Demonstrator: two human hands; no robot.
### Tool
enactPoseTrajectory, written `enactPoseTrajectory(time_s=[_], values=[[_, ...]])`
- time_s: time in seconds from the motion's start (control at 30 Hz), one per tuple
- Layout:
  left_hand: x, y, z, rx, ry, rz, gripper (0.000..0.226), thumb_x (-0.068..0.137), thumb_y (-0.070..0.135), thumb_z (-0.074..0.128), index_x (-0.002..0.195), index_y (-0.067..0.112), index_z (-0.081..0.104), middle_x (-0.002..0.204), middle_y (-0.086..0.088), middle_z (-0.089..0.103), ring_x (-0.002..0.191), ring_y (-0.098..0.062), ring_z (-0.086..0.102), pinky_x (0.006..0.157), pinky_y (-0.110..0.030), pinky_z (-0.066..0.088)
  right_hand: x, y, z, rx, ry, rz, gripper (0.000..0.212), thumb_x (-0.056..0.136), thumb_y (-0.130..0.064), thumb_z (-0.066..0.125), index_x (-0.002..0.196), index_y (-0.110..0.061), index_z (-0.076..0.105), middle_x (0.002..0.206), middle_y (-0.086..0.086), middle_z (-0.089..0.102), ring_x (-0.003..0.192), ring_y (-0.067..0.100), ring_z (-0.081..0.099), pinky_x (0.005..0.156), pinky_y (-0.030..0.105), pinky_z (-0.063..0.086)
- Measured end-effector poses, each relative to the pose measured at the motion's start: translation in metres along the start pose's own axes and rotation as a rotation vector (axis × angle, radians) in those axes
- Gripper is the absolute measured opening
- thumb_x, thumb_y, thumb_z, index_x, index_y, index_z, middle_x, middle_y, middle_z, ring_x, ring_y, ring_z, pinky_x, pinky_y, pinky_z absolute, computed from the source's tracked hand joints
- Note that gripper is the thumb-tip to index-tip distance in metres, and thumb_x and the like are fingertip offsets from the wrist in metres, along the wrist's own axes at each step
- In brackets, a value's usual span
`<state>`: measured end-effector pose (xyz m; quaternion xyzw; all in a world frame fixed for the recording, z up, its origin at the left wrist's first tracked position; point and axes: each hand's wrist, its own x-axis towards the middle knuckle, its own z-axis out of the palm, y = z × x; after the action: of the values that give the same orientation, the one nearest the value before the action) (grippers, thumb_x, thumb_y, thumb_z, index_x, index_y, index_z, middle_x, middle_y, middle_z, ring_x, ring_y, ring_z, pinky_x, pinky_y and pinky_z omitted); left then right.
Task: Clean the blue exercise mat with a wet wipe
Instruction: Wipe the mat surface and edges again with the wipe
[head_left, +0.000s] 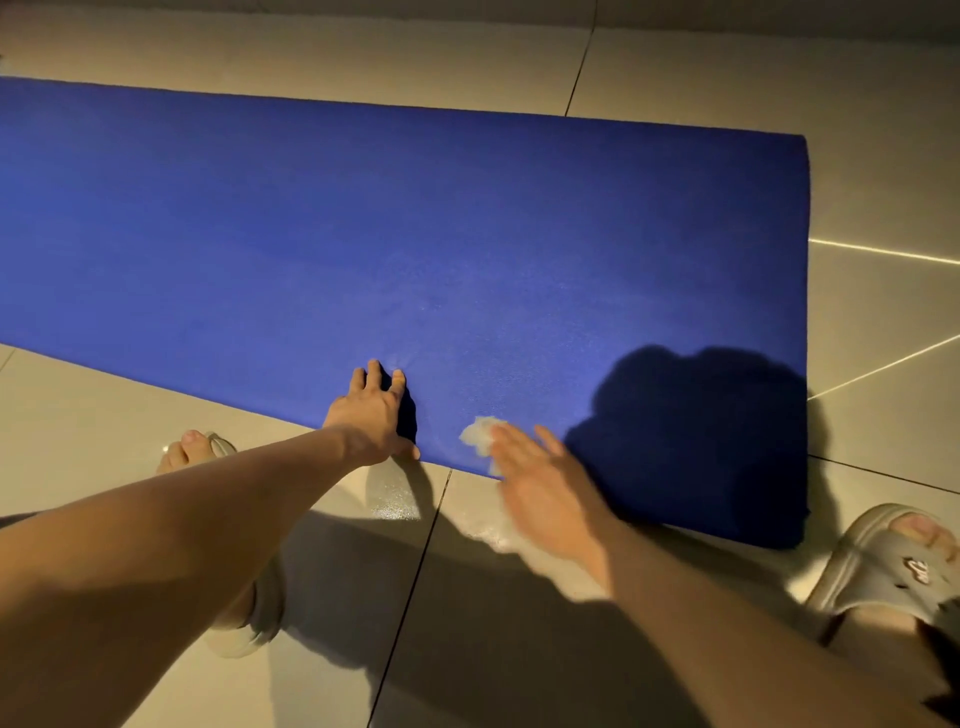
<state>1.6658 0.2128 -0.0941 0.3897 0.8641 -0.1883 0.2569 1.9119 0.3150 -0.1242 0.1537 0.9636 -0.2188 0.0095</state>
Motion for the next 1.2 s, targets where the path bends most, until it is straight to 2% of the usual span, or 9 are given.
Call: enactPoseTrajectory(time_s=[0.1,0.23,0.33,0.43,0.6,0.7,0.77,0.87,1.2], values=[[0.001,-0.002,0.002,-0.007,0.001,0.001,0.128,0.072,0.065,0.081,0.162,0.017,0.006,0.163,-0.013,0.006,0.151,-0.034,0.009,0.105,-0.048,0.047,-0.014,0.054,-0.027,-0.139,0.022,0.083,0.057,0.088,-0.009,0.054,0.139,-0.034,0.051,0.153,-0.018,0.041,0.133,0.006,0.044,0.107,0.031,0.028],[0.002,-0.001,0.002,-0.009,0.017,0.007,0.126,0.07,0.065,0.083,0.161,0.017,0.01,0.154,-0.011,0.017,0.144,-0.033,0.019,0.098,-0.048,0.051,0.004,0.057,-0.033,-0.093,0.073,0.246,0.036,0.075,-0.002,0.074,0.105,-0.021,0.069,0.103,-0.001,0.066,0.087,0.025,0.061,0.073,0.033,0.046],[0.003,0.001,0.002,-0.012,0.023,0.0,0.126,0.068,0.063,0.085,0.16,0.016,0.012,0.152,-0.011,0.02,0.142,-0.033,0.022,0.095,-0.048,0.052,0.025,0.035,-0.033,0.092,0.058,0.424,0.023,0.091,-0.007,0.06,0.114,-0.011,0.062,0.109,0.009,0.058,0.096,0.031,0.06,0.077,0.035,0.05],[0.004,0.0,0.003,-0.024,0.02,0.001,0.127,0.068,0.062,0.085,0.16,0.016,0.012,0.154,-0.012,0.018,0.143,-0.033,0.021,0.098,-0.049,0.051,0.036,0.004,-0.027,0.23,0.03,0.517,0.023,0.101,-0.007,0.052,0.121,-0.001,0.063,0.11,0.008,0.057,0.101,0.027,0.062,0.066,0.009,0.045],[0.004,-0.001,0.007,-0.036,0.028,-0.004,0.128,0.067,0.061,0.086,0.161,0.017,0.01,0.158,-0.012,0.013,0.147,-0.033,0.015,0.101,-0.049,0.048,0.036,-0.038,-0.002,0.174,-0.019,0.304,0.031,0.1,-0.015,0.057,0.13,-0.018,0.065,0.121,0.006,0.057,0.102,0.03,0.063,0.086,0.035,0.048],[0.005,-0.002,0.008,-0.032,0.027,0.001,0.128,0.068,0.061,0.085,0.161,0.018,0.009,0.16,-0.013,0.011,0.149,-0.034,0.013,0.103,-0.05,0.047,0.018,-0.004,-0.006,0.148,-0.016,0.256,0.02,0.099,-0.01,0.055,0.107,-0.02,0.071,0.1,0.002,0.06,0.098,0.027,0.061,0.074,0.031,0.045],[0.005,-0.003,0.008,-0.025,0.035,0.002,0.128,0.067,0.062,0.086,0.161,0.017,0.011,0.158,-0.014,0.014,0.148,-0.035,0.015,0.101,-0.049,0.048,0.004,0.024,-0.016,0.073,0.038,0.422,0.019,0.102,-0.023,0.054,0.086,-0.02,0.064,0.089,-0.001,0.057,0.09,0.026,0.061,0.068,0.034,0.042],[0.006,-0.003,0.008,-0.008,0.045,0.009,0.127,0.067,0.063,0.085,0.16,0.016,0.012,0.156,-0.014,0.017,0.145,-0.035,0.018,0.098,-0.049,0.05,-0.004,0.032,-0.02,0.086,0.16,0.63,0.031,0.104,-0.035,0.051,0.083,-0.015,0.06,0.09,0.005,0.064,0.083,0.031,0.064,0.069,0.038,0.042],[0.004,-0.001,0.007,-0.01,0.037,0.005,0.127,0.068,0.061,0.086,0.16,0.016,0.012,0.161,-0.016,0.012,0.149,-0.037,0.014,0.104,-0.051,0.046,0.039,-0.031,0.01,0.201,0.108,0.346,0.02,0.093,-0.009,0.066,0.11,-0.019,0.067,0.107,0.002,0.067,0.091,0.024,0.068,0.068,0.026,0.048]])
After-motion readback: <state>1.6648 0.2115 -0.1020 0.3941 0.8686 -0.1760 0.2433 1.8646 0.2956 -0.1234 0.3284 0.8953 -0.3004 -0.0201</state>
